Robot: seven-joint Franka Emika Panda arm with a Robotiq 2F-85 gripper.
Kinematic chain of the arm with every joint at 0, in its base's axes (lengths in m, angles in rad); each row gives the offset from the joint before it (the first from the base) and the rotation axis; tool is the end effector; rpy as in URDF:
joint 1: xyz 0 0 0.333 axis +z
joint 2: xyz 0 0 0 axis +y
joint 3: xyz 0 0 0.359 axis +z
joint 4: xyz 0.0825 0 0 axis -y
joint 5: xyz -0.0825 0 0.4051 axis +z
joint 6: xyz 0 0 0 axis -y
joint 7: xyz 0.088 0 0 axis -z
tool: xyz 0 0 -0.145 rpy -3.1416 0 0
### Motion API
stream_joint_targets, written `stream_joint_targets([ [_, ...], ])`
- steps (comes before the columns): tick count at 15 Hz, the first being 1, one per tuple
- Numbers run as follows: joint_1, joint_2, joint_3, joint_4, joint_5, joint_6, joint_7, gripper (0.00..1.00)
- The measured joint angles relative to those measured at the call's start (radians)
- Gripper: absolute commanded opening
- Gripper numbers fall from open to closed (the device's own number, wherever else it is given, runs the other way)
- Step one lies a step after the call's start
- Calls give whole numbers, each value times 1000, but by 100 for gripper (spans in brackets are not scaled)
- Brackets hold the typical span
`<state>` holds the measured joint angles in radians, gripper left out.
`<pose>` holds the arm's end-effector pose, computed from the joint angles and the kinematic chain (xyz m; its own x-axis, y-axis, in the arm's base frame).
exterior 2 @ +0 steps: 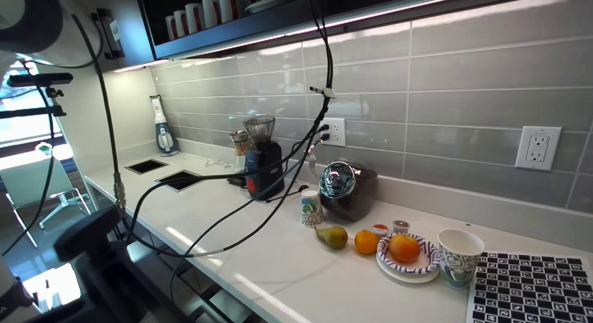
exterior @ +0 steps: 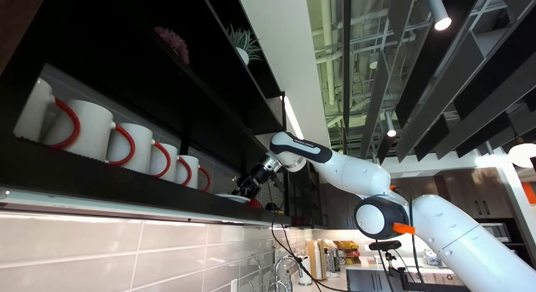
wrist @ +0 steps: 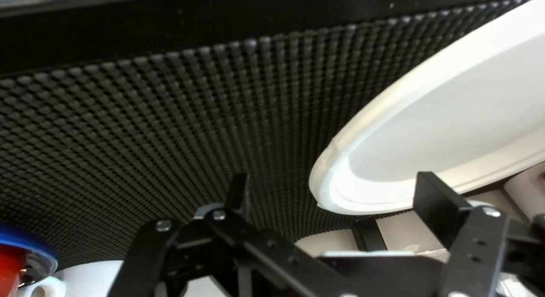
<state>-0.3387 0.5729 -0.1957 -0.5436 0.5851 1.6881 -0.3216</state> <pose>0.6986 -0.2457 0.7836 0.7644 -0.1123 0.6349 0.0341 -0.9763 -0.2138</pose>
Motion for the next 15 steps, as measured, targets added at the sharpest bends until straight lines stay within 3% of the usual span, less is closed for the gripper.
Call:
stream_joint_targets([
  [3,4,0,0,0,0,1,1,63],
  [6,7,1,0,0,0,1,1,50],
  [10,9,1,0,0,0,1,1,45],
  [15,9,1,0,0,0,1,2,21],
])
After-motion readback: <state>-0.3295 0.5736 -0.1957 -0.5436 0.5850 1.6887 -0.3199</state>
